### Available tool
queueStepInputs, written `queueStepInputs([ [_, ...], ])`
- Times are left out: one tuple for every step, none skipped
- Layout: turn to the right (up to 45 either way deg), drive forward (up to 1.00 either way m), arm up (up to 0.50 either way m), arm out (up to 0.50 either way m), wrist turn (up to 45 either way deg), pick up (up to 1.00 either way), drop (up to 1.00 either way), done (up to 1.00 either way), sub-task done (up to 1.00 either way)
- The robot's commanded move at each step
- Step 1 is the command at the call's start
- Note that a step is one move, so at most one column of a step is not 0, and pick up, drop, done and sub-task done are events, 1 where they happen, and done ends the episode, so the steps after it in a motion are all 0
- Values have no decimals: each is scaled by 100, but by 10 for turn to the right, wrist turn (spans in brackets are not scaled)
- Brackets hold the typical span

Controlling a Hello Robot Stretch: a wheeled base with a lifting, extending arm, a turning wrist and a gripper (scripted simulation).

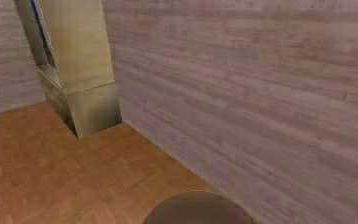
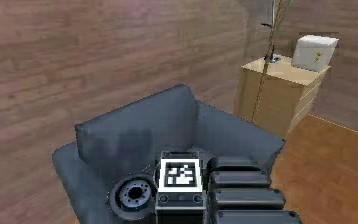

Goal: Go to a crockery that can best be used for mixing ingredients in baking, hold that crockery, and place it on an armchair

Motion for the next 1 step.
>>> queueStepInputs([
  [0, 15, 0, 0, 0, 0, 0, 0, 0],
])
